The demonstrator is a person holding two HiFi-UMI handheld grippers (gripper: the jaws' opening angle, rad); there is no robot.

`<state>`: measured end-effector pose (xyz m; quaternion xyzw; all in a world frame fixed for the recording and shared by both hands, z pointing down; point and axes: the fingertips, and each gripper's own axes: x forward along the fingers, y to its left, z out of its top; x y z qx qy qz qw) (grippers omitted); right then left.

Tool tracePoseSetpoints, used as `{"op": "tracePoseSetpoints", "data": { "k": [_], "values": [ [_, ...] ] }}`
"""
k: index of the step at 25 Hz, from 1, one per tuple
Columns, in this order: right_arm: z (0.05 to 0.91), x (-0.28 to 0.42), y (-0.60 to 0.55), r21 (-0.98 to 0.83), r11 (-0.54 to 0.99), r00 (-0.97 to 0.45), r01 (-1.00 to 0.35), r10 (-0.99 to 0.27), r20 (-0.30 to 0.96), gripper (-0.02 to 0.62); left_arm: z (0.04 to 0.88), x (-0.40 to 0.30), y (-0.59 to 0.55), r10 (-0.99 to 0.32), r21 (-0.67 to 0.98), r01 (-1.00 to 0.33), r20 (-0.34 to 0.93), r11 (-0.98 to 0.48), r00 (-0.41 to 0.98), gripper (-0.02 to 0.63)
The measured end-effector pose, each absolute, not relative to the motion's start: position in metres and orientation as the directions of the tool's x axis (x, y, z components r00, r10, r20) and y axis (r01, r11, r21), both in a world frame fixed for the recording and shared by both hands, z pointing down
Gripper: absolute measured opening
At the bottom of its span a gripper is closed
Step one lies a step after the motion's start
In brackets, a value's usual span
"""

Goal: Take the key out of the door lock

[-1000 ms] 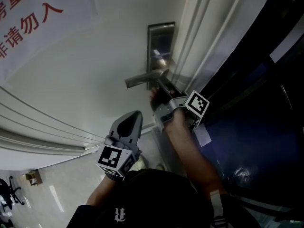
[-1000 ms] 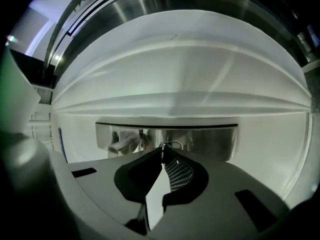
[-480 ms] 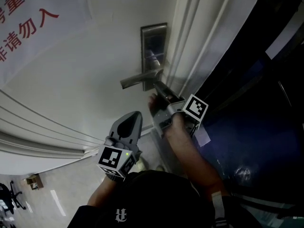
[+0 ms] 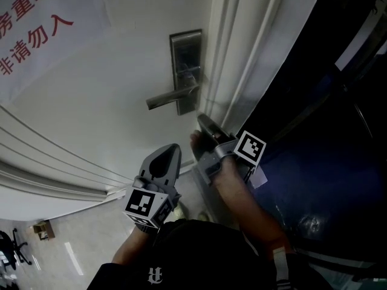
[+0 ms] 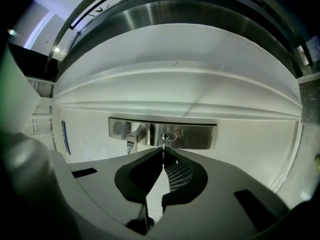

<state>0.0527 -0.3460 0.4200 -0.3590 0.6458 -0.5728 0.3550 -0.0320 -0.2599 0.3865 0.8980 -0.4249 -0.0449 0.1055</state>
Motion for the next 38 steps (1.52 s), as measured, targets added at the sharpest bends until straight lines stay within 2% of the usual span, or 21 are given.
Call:
{"op": "tracePoseSetpoints", "data": {
  "k": [13, 23, 38],
  "values": [
    [0.412, 0.069, -0.28, -0.986, 0.153, -0.573, -0.067, -0.815, -0.088, 0.02, 0.372, -0.001, -0.209, -0.775, 0.236, -0.753, -0.006, -0.615, 0.632, 0.005],
    [0.417, 0.084, -0.227, -0.987, 0.141, -0.582, -0.081, -0.81, -0.068, 0.02, 0.367, 0.019, -0.172, -0.776, 0.214, -0.756, -0.014, -0.619, 0.631, 0.005],
    [0.404, 0.086, -0.197, -0.979, 0.187, -0.59, -0.081, -0.801, -0.104, 0.02, 0.363, 0.03, -0.141, -0.773, 0.192, -0.757, -0.016, -0.625, 0.634, 0.006]
  ]
}}
